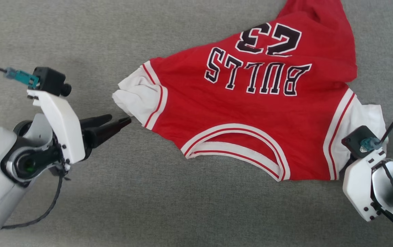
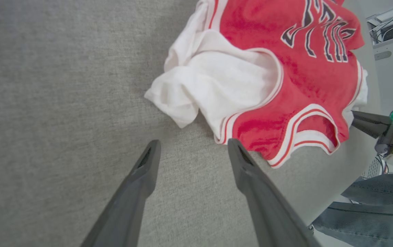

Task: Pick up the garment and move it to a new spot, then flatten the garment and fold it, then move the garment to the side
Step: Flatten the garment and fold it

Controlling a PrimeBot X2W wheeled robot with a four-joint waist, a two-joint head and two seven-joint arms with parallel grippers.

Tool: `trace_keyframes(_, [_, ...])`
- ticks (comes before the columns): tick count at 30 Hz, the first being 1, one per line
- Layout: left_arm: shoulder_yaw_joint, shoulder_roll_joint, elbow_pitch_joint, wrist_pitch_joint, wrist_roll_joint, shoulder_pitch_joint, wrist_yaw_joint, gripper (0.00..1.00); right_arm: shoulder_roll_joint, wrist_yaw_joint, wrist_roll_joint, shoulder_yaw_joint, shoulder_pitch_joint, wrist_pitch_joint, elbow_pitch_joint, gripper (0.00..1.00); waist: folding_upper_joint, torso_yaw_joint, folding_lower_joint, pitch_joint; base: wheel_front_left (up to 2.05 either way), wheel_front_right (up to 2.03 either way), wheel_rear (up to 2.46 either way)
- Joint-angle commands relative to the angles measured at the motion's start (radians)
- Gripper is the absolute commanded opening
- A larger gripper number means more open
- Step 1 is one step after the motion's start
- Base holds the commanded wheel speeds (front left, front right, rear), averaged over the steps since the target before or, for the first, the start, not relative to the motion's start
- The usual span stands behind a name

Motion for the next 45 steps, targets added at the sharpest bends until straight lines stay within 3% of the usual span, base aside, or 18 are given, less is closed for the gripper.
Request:
trace_keyframes(1, [-0.004,-0.007,0.007,0.005,-0.007,-0.018,0.002,1.0,0.023,-0.005,-0.013,0.027,0.006,0.011,0.062,0.0,-0.0001,-0.007,0.0,0.01,0.0,0.0,0.0])
trace_keyframes(12, [-0.028,-0.066,0.085,0.031,-0.093,-0.069,0.002,1.0,0.048,-0.006,-0.03,0.04,-0.022,0.009,0.074,0.0,-0.0001,-0.04,0.0,0.038,0.0,0.0,0.0])
trace_keyframes(13, [-0.031,-0.07,0.089,0.033,-0.09,-0.07,0.002,0.95,0.051,-0.006,-0.03,0.039,-0.024,0.006,0.076,0.0,-0.0001,-0.042,0.0,0.038,0.0,0.0,0.0])
trace_keyframes(16, [-0.026,-0.083,0.094,0.023,-0.107,-0.074,0.002,0.12,0.055,-0.006,-0.032,0.035,-0.027,-0.003,0.084,0.0,-0.0001,-0.047,0.0,0.036,0.0,0.0,0.0])
trace_keyframes(17, [-0.019,-0.085,0.093,0.019,-0.118,-0.073,0.002,0.0,0.056,-0.006,-0.033,0.032,-0.029,-0.005,0.086,0.0,-0.0001,-0.049,0.0,0.035,0.0,0.0,0.0])
trace_keyframes(25, [0.025,-0.062,0.052,-0.016,-0.143,-0.043,0.002,0.0,0.081,-0.006,-0.032,-0.007,-0.03,-0.071,0.065,0.0,-0.0001,-0.067,0.0,0.004,0.0,0.0,0.0])
trace_keyframes(37, [0.166,-0.055,-0.157,-0.207,-0.15,0.015,0.002,0.0,0.207,-0.003,0.005,-0.267,0.006,-0.203,-0.136,0.0,-0.0001,-0.076,0.0,-0.023,0.0,0.0,0.0])
trace_keyframes(41, [0.194,-0.072,-0.126,-0.287,-0.091,-0.033,0.002,0.0,0.262,-0.003,0.048,-0.325,-0.081,-0.23,-0.169,0.0,-0.0001,-0.086,0.0,-0.01,0.0,0.0,0.0])
trace_keyframes(45, [0.207,-0.089,-0.038,-0.337,-0.052,-0.112,0.002,0.0,0.313,-0.003,0.075,-0.333,-0.243,-0.253,-0.087,0.0,-0.0001,-0.1,0.0,0.024,0.0,0.0,0.0])
